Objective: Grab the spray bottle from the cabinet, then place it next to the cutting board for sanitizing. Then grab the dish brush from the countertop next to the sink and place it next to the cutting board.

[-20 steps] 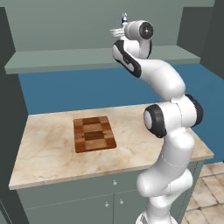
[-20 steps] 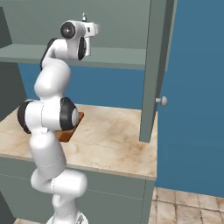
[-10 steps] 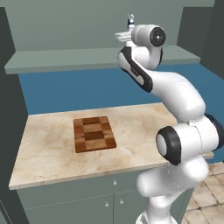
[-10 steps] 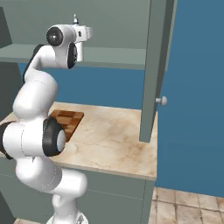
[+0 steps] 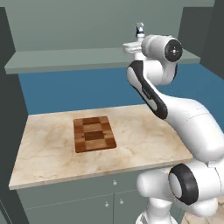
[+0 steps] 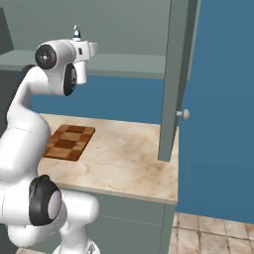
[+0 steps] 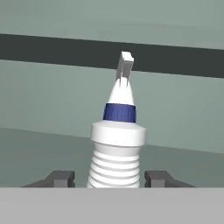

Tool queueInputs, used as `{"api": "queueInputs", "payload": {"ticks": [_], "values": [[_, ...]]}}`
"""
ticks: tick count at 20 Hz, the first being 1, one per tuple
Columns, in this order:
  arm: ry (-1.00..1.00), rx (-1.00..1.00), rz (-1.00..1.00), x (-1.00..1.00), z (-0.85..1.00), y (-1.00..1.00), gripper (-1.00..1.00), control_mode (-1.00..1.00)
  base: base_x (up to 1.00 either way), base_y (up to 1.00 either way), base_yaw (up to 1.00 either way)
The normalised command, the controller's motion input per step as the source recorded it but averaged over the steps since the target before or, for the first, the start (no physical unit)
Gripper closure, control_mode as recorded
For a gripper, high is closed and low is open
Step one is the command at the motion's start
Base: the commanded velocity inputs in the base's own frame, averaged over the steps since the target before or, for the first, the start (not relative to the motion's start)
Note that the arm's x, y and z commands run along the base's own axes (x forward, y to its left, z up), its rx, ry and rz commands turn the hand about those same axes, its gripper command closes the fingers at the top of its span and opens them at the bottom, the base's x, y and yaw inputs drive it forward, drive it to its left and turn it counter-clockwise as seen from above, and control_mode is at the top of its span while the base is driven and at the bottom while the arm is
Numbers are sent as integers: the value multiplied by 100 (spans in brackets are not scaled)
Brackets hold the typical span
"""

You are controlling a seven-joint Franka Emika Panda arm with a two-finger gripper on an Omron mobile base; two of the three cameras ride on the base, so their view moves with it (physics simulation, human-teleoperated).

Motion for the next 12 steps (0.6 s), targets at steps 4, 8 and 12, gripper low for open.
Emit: {"api": "queueInputs", "payload": {"ticks": [4,8,12], "values": [[4,-1,6,-100,-13,-1,100,-100,0,0,0],[13,-6,9,-100,-24,4,100,-100,0,0,0],[21,-1,12,-64,-41,-1,100,-100,0,0,0]]}}
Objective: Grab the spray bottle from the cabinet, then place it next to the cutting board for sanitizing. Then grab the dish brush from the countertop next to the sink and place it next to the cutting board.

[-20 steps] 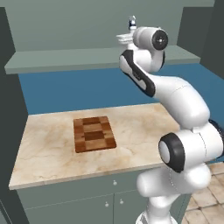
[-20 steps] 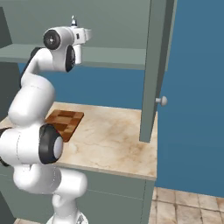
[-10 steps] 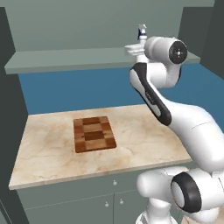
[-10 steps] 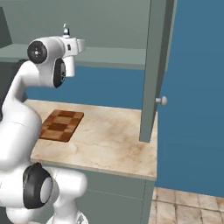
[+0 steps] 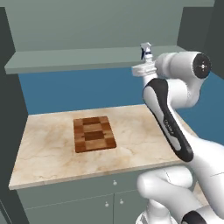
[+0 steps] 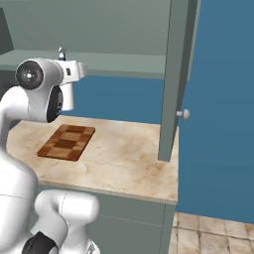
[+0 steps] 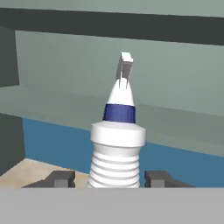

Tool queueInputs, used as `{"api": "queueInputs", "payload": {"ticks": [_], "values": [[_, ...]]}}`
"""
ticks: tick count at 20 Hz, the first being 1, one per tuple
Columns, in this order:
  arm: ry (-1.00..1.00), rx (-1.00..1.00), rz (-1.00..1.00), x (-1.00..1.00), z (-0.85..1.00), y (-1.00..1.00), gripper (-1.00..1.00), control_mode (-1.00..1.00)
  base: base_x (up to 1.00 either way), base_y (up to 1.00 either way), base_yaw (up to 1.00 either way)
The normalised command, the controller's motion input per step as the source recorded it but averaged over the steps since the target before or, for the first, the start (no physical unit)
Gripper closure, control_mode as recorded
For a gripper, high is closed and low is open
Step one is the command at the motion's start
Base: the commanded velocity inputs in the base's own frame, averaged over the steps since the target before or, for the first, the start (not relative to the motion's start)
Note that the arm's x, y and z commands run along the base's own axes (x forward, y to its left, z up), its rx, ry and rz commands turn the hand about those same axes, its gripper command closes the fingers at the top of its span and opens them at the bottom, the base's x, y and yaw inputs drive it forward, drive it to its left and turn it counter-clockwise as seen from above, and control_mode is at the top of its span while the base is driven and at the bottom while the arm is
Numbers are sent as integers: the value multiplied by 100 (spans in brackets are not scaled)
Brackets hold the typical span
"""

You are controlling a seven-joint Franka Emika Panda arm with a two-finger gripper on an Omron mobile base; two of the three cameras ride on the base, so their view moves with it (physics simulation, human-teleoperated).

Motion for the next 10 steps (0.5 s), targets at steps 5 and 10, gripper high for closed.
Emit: {"api": "queueInputs", "payload": {"ticks": [5,10], "values": [[2,5,21,-9,-70,0,100,-100,0,0,0],[-12,13,30,7,-85,12,100,-100,0,0,0]]}}
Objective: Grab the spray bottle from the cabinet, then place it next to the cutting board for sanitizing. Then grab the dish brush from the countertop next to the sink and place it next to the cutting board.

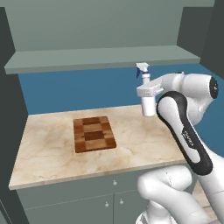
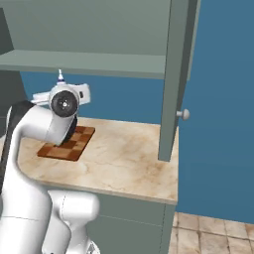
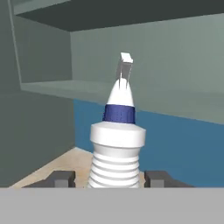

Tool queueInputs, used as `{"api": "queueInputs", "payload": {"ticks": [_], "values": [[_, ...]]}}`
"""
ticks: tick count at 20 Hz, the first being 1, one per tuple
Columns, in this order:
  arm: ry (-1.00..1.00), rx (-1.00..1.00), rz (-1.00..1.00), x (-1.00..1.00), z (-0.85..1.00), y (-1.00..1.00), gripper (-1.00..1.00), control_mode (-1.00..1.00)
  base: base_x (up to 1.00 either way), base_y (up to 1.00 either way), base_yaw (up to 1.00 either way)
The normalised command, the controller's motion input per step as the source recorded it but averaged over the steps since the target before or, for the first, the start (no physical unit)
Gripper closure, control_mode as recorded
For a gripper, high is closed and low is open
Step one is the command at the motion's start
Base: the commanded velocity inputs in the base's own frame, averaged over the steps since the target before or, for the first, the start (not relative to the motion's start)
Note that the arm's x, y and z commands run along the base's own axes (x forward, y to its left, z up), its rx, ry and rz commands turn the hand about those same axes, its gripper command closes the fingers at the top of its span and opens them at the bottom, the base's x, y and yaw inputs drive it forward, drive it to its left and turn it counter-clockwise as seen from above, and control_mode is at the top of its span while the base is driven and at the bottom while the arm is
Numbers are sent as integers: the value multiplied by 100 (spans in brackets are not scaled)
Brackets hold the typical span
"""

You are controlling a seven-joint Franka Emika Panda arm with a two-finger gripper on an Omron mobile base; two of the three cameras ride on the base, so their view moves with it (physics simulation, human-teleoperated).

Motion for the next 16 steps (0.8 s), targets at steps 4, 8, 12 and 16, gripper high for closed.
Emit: {"api": "queueInputs", "payload": {"ticks": [4,8,12,16], "values": [[-10,9,36,30,-70,1,100,-100,0,0,0],[0,4,36,55,-36,0,100,-100,0,0,0],[0,0,33,67,-30,0,100,-100,0,0,0],[0,0,29,51,-28,-13,100,-100,0,0,0]]}}
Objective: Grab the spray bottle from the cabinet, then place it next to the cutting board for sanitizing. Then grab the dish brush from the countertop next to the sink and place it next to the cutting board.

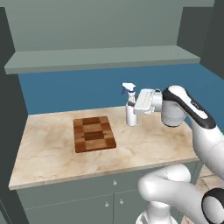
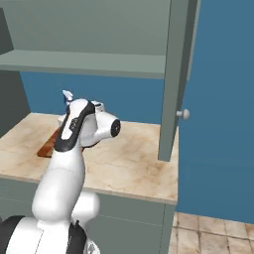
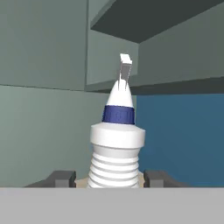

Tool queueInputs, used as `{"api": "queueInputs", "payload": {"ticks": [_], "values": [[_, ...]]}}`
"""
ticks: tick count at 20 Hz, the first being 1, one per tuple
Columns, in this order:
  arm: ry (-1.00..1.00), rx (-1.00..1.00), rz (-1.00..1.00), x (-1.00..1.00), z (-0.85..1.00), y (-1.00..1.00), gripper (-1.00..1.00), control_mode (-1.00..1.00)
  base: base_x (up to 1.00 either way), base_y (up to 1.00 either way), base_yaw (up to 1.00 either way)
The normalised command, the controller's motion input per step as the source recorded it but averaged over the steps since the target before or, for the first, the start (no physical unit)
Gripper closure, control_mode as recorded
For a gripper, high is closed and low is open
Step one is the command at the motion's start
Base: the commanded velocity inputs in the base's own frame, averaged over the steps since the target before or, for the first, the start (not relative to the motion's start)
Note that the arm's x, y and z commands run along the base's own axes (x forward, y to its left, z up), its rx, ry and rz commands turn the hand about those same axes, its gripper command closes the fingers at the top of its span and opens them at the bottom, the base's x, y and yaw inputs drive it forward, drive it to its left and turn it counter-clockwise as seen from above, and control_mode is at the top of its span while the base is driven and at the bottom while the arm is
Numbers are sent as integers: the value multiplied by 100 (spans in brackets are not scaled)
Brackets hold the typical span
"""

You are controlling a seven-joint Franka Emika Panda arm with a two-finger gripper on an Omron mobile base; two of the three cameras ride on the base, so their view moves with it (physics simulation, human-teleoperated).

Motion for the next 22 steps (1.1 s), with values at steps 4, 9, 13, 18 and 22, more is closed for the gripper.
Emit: {"api": "queueInputs", "payload": {"ticks": [4,9,13,18,22], "values": [[-1,0,27,30,-20,-22,100,-100,0,0,0],[-9,0,14,30,-19,-9,100,-100,0,0,0],[-7,0,6,33,-19,-5,100,-100,0,0,0],[-9,0,3,10,-20,-3,100,-100,0,0,0],[0,3,0,18,-31,0,100,-100,0,0,0]]}}
